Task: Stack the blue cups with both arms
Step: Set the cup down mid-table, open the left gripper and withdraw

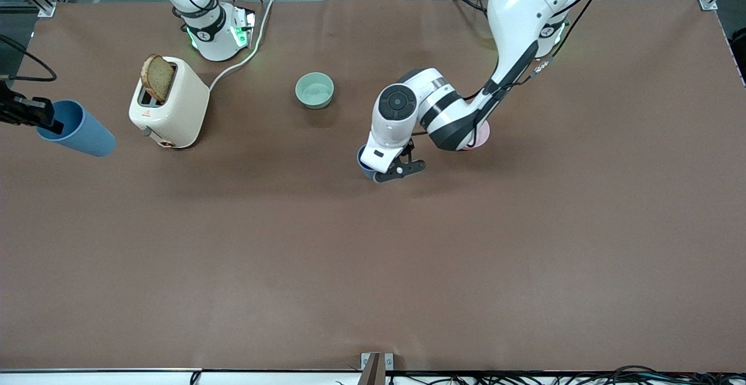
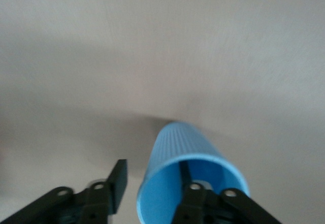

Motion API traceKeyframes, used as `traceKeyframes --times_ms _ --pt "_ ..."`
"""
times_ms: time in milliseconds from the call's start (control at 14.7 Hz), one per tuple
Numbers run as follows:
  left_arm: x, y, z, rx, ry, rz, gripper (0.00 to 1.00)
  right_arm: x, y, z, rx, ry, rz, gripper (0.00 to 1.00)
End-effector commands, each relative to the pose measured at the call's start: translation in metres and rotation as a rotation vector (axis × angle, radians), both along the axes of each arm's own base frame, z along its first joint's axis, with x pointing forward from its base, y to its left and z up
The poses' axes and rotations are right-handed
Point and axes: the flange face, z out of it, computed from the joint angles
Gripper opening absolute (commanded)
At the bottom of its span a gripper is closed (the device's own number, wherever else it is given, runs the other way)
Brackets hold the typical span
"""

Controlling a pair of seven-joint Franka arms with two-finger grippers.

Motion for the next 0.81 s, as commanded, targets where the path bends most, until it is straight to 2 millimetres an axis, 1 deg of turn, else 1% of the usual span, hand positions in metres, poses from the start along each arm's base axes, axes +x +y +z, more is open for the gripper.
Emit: traceKeyframes --times_ms 0,68,136,204,272,340,407,543,611,747 --pt "0.029 0.035 0.081 0.062 -0.06 0.002 1.0 -0.006 0.017 0.0 -0.017 0.0 -0.033 0.01" --pt "0.043 0.049 0.105 0.08 -0.066 -0.003 1.0 -0.005 0.022 0.0 -0.018 0.0 -0.037 0.01" --pt "0.052 0.063 0.127 0.099 -0.069 0.004 1.0 -0.003 0.025 -0.001 -0.019 -0.004 -0.047 0.01" --pt "0.06 0.08 0.156 0.117 -0.093 0.016 1.0 -0.001 0.036 0.0 -0.018 -0.009 -0.05 0.01" --pt "0.066 0.097 0.182 0.128 -0.13 0.024 1.0 0.002 0.055 0.0 -0.017 -0.023 -0.054 0.01" --pt "0.072 0.116 0.204 0.134 -0.158 0.015 1.0 0.004 0.079 0.002 -0.015 -0.043 -0.07 0.01" --pt "0.076 0.136 0.222 0.145 -0.17 -0.009 1.0 0.009 0.106 -0.003 -0.012 -0.053 -0.096 0.01" --pt "0.077 0.174 0.255 0.189 -0.17 -0.087 1.0 0.017 0.159 -0.012 0.007 -0.075 -0.131 0.0" --pt "0.081 0.197 0.271 0.196 -0.174 -0.116 1.0 0.02 0.185 -0.02 0.016 -0.076 -0.141 0.0" --pt "0.084 0.236 0.296 0.204 -0.174 -0.216 1.0 0.027 0.254 -0.047 0.068 -0.083 -0.163 0.0"
